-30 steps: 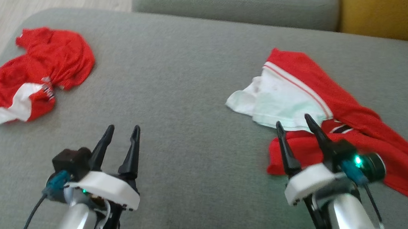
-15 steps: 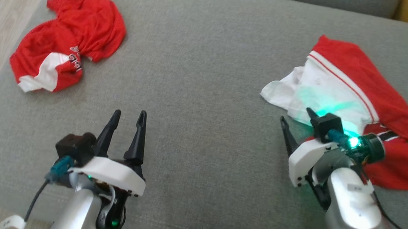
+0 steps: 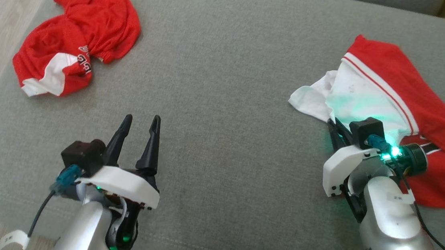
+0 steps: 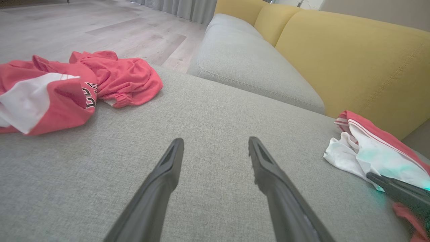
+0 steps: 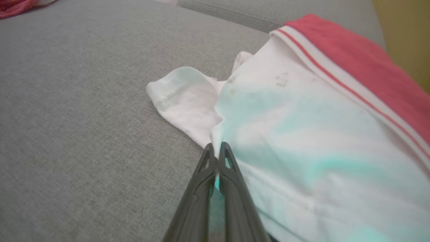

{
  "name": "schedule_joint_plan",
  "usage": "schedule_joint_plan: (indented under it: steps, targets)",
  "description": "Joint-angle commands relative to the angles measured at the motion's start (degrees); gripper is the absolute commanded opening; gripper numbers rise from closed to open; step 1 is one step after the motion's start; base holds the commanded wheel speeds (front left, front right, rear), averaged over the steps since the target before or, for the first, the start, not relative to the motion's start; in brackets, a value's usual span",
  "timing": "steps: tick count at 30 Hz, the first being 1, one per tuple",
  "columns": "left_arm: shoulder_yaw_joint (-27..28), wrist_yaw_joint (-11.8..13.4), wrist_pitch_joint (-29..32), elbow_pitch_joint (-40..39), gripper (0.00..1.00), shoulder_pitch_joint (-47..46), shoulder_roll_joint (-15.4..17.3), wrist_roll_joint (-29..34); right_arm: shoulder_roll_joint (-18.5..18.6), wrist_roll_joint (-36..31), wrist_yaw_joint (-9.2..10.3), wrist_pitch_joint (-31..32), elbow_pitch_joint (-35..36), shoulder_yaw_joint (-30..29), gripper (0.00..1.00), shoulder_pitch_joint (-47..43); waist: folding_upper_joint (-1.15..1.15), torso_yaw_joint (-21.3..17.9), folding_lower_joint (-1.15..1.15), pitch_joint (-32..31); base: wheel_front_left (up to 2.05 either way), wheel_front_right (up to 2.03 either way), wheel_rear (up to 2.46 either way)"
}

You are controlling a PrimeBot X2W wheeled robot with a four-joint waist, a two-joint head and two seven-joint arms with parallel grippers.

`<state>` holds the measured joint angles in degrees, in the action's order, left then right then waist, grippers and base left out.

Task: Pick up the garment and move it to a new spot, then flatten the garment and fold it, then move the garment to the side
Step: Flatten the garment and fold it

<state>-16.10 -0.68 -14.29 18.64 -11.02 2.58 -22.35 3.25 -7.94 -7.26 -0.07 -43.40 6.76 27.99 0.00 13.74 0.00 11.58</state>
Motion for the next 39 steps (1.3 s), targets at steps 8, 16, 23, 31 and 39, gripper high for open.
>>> schedule_joint_plan:
  steps: [8,16,23,31,39]
  targets:
    - [1.90,0.41,-0.71,-1.40,1.00,-0.51,0.30,0.12,-0.35,4.87,-0.23,-1.88,8.40,4.02,0.00,-0.17,0.00,-2.19,0.00,-3.80,0.00,0.00,0.00]
    - [1.47,0.51,-0.71,-1.65,1.00,0.72,0.30,0.43,7.70,7.16,-0.23,5.17,19.93,-0.42,0.00,3.61,0.00,-3.44,0.00,-5.91,0.00,0.00,0.00]
    - [0.71,-0.12,-0.71,-1.95,1.00,-0.10,0.30,0.73,20.60,4.21,-0.23,7.14,16.06,-9.86,0.00,14.12,0.00,-2.33,0.00,-3.44,0.00,0.00,0.00]
    - [0.58,-0.28,-0.71,-1.70,1.00,-1.14,0.30,0.48,19.99,-6.81,-0.23,4.56,6.37,-19.57,1.00,23.42,0.00,-1.71,0.00,-1.46,0.00,0.00,0.00]
    - [2.25,0.09,-0.71,-1.53,1.00,-1.09,0.30,0.68,11.48,-7.12,-0.23,-1.12,1.88,-17.25,1.00,21.22,0.00,-4.63,0.00,-3.33,0.00,0.00,0.00]
